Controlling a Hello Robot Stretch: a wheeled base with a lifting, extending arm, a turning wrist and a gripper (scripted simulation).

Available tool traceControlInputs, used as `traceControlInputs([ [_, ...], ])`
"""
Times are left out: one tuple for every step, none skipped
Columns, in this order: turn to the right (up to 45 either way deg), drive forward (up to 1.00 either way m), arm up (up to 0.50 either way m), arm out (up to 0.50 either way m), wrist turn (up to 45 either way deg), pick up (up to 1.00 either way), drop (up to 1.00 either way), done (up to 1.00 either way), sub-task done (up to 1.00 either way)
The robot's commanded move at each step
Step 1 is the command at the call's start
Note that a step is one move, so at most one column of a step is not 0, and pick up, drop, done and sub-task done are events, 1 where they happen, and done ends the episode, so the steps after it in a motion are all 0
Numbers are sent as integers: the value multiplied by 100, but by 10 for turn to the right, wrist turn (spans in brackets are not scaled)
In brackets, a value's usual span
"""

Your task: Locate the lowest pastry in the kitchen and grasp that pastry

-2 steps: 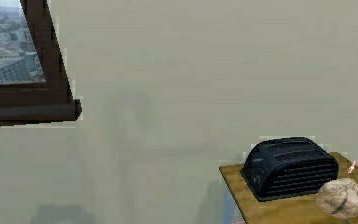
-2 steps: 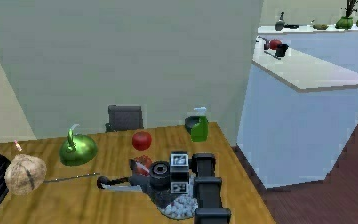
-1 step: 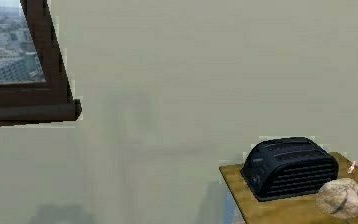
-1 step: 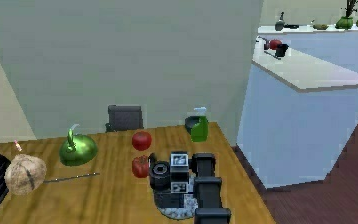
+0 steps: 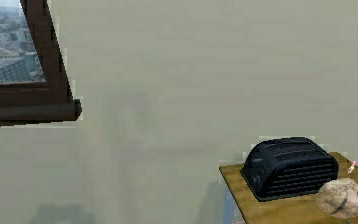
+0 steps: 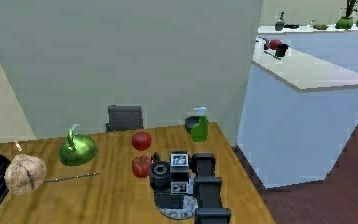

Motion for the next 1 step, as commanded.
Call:
traceControlInputs([
  [0,0,-30,0,0,0,0,0,0],
])
